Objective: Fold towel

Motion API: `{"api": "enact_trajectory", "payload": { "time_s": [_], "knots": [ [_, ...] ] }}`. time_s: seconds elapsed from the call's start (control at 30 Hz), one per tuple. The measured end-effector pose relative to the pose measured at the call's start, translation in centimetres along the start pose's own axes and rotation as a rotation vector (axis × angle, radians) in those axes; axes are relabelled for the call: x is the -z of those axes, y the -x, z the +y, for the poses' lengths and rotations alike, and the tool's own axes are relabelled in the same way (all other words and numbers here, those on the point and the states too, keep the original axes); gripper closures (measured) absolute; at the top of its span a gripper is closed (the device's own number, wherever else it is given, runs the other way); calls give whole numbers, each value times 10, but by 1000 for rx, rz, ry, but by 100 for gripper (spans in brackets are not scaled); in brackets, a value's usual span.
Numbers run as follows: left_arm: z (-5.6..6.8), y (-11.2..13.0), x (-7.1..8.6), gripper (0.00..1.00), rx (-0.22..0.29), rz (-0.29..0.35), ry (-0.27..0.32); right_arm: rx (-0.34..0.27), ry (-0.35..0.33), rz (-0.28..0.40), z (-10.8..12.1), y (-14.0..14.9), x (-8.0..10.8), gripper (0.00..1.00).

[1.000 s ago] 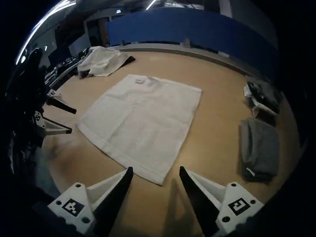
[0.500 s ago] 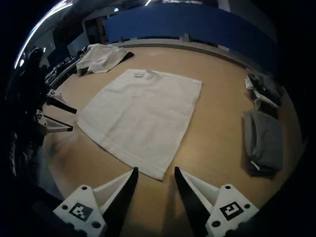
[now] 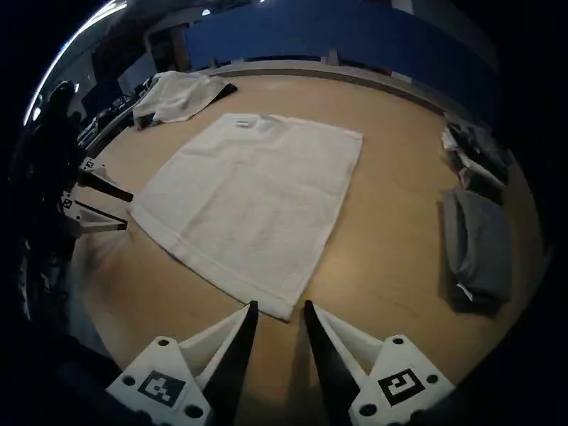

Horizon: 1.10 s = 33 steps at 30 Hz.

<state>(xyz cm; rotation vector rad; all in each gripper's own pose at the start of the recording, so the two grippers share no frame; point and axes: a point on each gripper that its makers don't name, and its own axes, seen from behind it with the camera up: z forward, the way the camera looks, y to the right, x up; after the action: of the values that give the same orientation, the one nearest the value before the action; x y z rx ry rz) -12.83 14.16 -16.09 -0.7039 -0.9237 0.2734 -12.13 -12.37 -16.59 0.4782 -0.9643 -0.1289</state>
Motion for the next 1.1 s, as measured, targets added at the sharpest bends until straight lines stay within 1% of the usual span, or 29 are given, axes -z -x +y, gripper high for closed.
{"api": "enact_trajectory", "payload": {
  "time_s": [0.03, 0.07, 0.17, 0.33, 0.37, 0.43, 0.6, 0.73, 0.87, 0.93, 1.0, 1.07, 1.1],
  "knots": [
    [0, 0, 0, 28, 0, 0, 0, -2, -2, -1, 0, 0, 0, 50],
    [0, -1, 0, 28, 0, 0, 0, -4, -3, -3, 0, 1, -1, 53],
    [-1, -1, -1, 28, 0, 0, -1, -8, 5, -2, 3, 1, -2, 62],
    [-2, -1, 0, 28, -5, -2, -8, -12, 3, -3, 4, -1, -3, 65],
    [-2, -1, 1, 29, -5, -2, -8, -11, 2, -4, 4, -1, -2, 67],
    [-2, 0, 1, 31, -5, -5, -10, -8, 5, -6, 5, 0, -3, 72],
    [-4, 1, -1, 35, -13, -7, -20, 5, 6, -8, 3, 0, -3, 76],
    [-8, 1, -1, 45, -23, -10, -34, 13, 7, -8, 3, 0, -4, 81],
    [-11, 1, 0, 49, -25, -17, -38, 13, 6, -8, 3, 0, -3, 83],
    [-13, 2, -1, 53, -24, -20, -44, 13, 6, -7, 2, -1, -3, 85],
    [-16, 2, -2, 66, -24, -22, -54, 12, 5, -6, 2, -1, -3, 86],
    [-20, 1, -2, 75, -28, -23, -72, 13, 3, -6, 1, -1, -3, 88],
    [-20, 1, -2, 75, -30, -23, -75, 13, 3, -6, 1, -1, -4, 88]
  ]
}}
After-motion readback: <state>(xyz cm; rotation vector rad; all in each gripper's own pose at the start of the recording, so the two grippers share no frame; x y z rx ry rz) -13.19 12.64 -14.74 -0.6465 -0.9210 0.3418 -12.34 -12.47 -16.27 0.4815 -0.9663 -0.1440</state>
